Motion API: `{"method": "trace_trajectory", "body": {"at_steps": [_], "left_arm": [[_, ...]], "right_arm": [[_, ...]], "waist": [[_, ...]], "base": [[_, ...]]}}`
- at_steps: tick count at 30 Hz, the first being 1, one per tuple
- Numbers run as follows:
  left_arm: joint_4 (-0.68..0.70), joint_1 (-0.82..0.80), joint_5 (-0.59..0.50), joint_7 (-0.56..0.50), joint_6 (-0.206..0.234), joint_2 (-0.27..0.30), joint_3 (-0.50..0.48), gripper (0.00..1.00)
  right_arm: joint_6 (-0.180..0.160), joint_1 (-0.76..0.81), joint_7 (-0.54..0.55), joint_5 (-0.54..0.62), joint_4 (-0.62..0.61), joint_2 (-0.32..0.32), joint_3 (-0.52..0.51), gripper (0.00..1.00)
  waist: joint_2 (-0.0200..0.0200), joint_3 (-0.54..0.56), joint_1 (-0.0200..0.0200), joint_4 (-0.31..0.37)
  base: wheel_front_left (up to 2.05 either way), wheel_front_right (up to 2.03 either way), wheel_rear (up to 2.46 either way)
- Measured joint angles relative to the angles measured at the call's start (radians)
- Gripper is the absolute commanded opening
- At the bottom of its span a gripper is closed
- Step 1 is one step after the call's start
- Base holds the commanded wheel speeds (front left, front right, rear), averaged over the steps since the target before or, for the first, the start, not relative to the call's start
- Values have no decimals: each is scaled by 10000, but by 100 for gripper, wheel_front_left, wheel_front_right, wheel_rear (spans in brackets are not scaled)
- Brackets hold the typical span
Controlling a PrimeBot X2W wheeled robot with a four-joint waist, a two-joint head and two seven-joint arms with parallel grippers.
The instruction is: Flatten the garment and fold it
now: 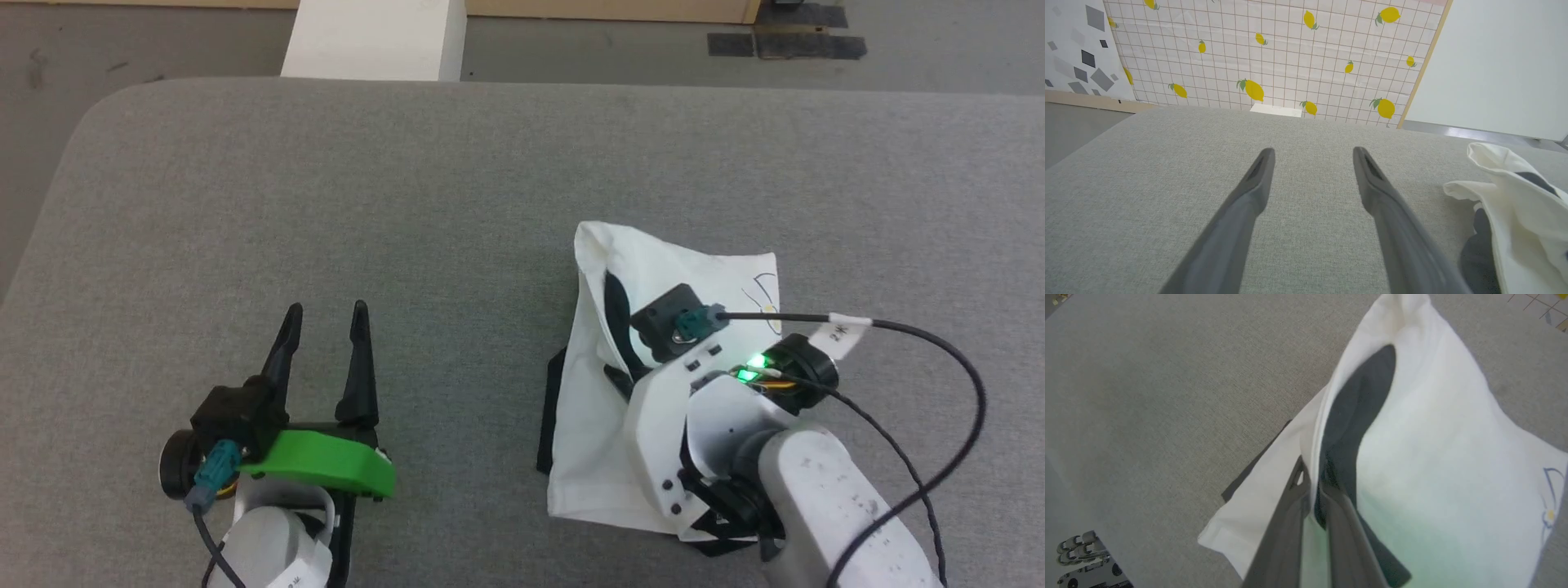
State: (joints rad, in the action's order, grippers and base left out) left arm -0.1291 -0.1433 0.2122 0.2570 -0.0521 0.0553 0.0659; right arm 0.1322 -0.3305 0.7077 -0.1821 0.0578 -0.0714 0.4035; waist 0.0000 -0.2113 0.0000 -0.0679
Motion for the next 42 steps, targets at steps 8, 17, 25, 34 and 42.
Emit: {"method": "trace_trajectory", "body": {"at_steps": [8, 17, 25, 34, 42], "left_arm": [[25, -58, 107, 0, 140, -4, 159, 100], [31, -65, 105, 0, 196, -8, 188, 100], [69, -56, 65, 0, 173, -17, 0, 100], [96, -46, -21, 2, 90, -21, -61, 100], [88, -43, -33, 0, 88, -21, -46, 100]], "right_arm": [[0, -713, -274, -715, 1446, 107, 571, 100], [-2, -841, -2426, -2803, -86, 176, 372, 100], [-2, 126, -5335, -4399, -1689, 222, -2224, 100], [-4, 1454, -5191, -5384, -75, 194, -4280, 100], [-4, 1657, -4031, -7016, 1530, 203, -4098, 100]], "waist": [[0, -342, 1, -187], [0, -254, 1, 63], [0, 5, 0, 499], [0, 163, 0, 842], [0, 115, 0, 846]], "base": [[0, 0, 0], [0, 0, 0], [0, 0, 0], [0, 0, 0], [0, 0, 0]]}}
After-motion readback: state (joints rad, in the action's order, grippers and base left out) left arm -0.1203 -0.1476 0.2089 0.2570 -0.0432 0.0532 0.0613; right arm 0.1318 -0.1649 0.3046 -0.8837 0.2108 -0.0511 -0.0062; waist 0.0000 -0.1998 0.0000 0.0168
